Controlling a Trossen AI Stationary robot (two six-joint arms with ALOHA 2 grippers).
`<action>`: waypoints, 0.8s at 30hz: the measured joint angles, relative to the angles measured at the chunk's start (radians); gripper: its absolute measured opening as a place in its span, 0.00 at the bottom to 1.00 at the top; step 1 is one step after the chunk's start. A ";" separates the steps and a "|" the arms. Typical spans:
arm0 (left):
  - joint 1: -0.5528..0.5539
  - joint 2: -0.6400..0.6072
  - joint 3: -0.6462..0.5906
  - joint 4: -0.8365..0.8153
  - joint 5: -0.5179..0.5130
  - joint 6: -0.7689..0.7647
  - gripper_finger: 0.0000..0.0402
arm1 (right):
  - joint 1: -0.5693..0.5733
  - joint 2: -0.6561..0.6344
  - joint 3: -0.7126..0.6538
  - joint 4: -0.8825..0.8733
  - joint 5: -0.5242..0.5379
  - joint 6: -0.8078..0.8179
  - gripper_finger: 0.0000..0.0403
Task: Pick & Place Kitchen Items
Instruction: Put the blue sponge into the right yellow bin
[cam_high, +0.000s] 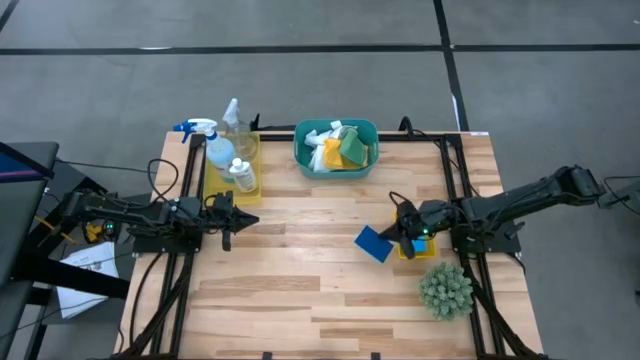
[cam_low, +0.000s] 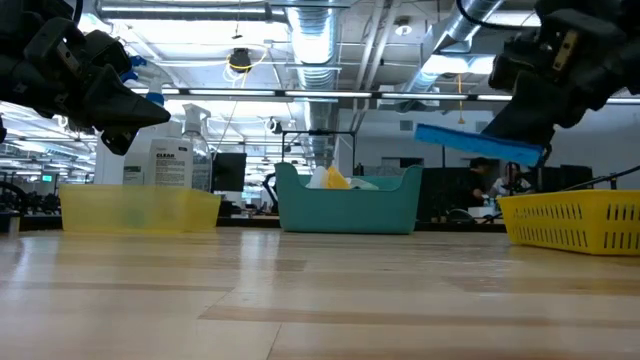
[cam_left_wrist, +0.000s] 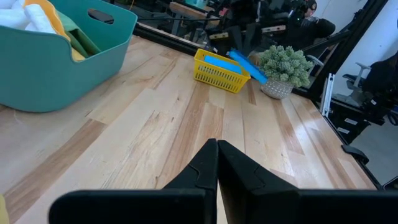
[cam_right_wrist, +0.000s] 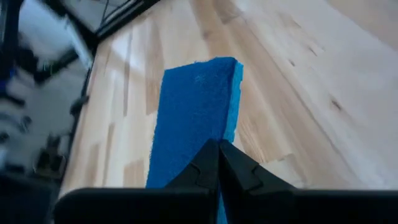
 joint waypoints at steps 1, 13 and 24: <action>0.000 0.000 0.000 0.000 0.000 0.000 0.01 | 0.008 0.000 0.009 -0.011 0.000 -0.045 0.00; 0.000 0.000 0.000 0.000 0.000 0.000 0.01 | 0.118 0.000 0.244 -0.384 -0.003 -0.420 0.00; 0.000 0.000 0.000 0.000 0.000 0.000 0.01 | 0.159 0.008 0.276 -0.495 0.020 -0.135 0.00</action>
